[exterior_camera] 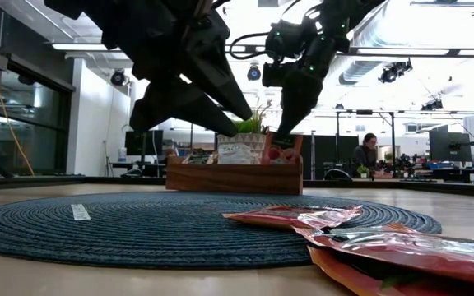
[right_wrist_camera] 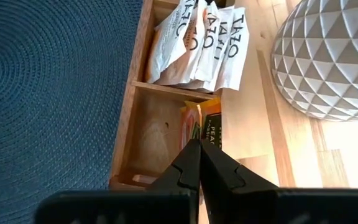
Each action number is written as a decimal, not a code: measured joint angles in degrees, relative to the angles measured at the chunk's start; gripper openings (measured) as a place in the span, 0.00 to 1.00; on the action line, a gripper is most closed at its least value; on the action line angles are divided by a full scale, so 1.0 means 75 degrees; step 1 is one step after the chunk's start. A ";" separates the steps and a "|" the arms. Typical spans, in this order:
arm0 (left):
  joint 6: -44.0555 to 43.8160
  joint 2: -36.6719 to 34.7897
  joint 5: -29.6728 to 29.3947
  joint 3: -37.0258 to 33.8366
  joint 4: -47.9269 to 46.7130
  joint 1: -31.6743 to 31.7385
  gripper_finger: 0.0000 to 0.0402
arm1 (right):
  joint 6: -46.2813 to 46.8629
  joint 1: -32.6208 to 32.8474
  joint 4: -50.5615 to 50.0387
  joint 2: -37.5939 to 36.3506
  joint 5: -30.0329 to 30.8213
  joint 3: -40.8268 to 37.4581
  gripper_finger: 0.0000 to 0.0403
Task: Pick & Place Tea
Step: Put the orange tea bag into the right section of the wooden organizer
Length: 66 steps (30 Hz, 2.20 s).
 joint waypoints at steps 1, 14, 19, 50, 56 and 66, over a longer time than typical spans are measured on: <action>0.0000 0.0000 0.0021 0.0000 -0.0003 0.0000 0.28 | 0.0001 0.0000 0.0014 0.0000 -0.0002 0.0000 0.00; 0.0000 0.0000 0.0074 0.0000 -0.0060 0.0000 0.28 | 0.0407 0.0000 0.0043 0.0000 -0.0006 0.0000 0.18; 0.0000 0.0000 0.0090 0.0000 -0.0128 -0.0003 0.28 | 0.0541 0.0000 0.0011 -0.0112 0.0152 -0.0001 0.25; -0.0356 0.1107 0.0108 0.0003 0.1772 -0.1024 0.28 | 0.6069 0.3251 0.3924 -0.2311 0.0062 -0.4132 0.24; -0.0349 0.1160 -0.0039 0.0003 0.1801 -0.1022 0.28 | 0.7004 0.3958 0.5373 -0.2203 0.0571 -0.4808 0.24; 0.0057 0.2031 0.0059 0.0678 0.1362 -0.1134 0.28 | 0.6958 0.4678 0.5651 -0.2203 0.0825 -0.4841 0.24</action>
